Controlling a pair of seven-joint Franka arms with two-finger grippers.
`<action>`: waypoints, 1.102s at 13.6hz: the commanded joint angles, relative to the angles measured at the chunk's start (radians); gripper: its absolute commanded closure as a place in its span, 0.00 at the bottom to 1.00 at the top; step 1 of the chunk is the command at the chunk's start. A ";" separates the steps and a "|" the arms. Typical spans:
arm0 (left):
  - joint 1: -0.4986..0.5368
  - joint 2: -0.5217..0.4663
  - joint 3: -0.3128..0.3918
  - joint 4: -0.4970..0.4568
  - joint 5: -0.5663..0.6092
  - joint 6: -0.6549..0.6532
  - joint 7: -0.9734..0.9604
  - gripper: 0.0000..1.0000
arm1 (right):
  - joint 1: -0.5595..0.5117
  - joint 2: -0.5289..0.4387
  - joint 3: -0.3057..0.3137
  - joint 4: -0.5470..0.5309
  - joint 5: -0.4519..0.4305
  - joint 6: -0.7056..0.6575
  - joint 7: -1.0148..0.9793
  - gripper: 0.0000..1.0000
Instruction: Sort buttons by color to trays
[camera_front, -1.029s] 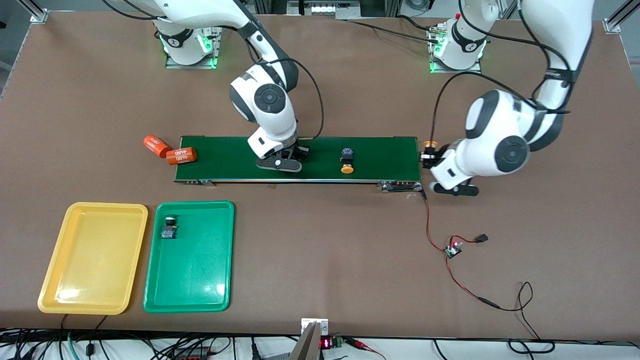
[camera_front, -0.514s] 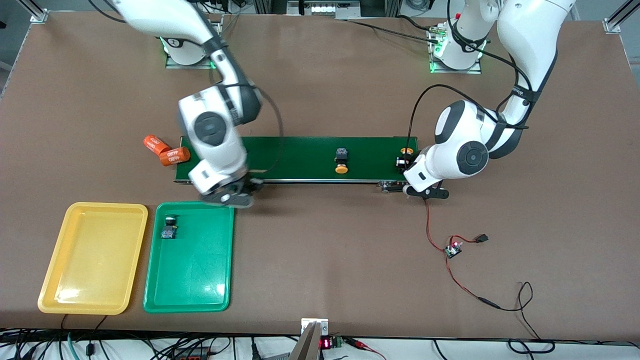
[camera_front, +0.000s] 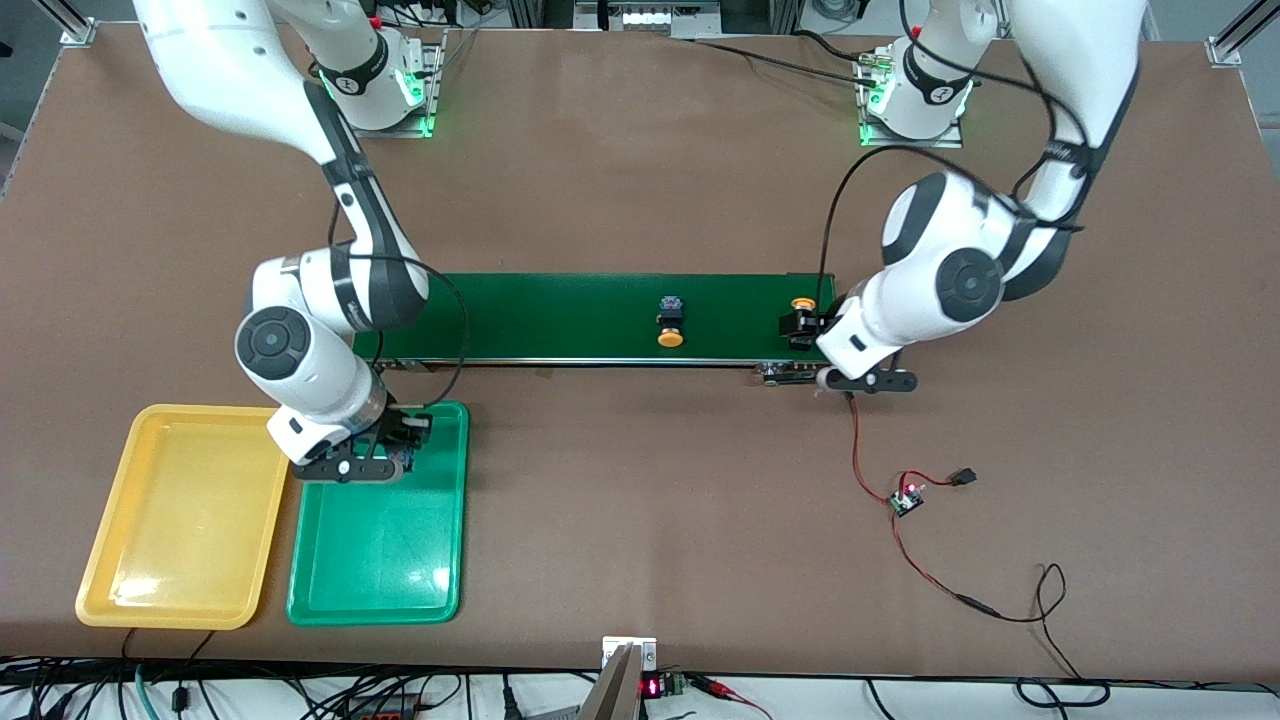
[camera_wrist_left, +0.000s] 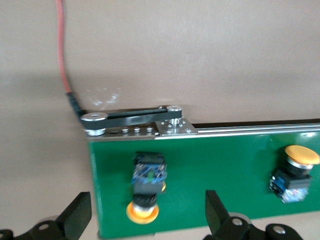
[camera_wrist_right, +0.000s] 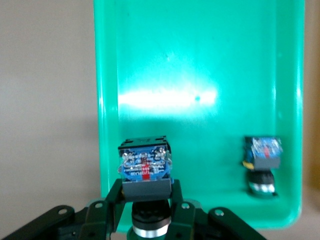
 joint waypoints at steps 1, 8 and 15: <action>0.006 -0.089 0.058 0.040 0.065 -0.134 0.001 0.00 | -0.023 0.092 0.009 0.053 0.008 0.098 -0.022 1.00; -0.009 -0.310 0.255 0.028 0.113 -0.348 0.212 0.00 | -0.043 0.124 -0.011 0.055 0.007 0.121 -0.076 0.09; 0.021 -0.387 0.285 0.173 0.193 -0.581 0.375 0.00 | 0.003 -0.093 0.005 -0.205 0.024 0.119 -0.030 0.00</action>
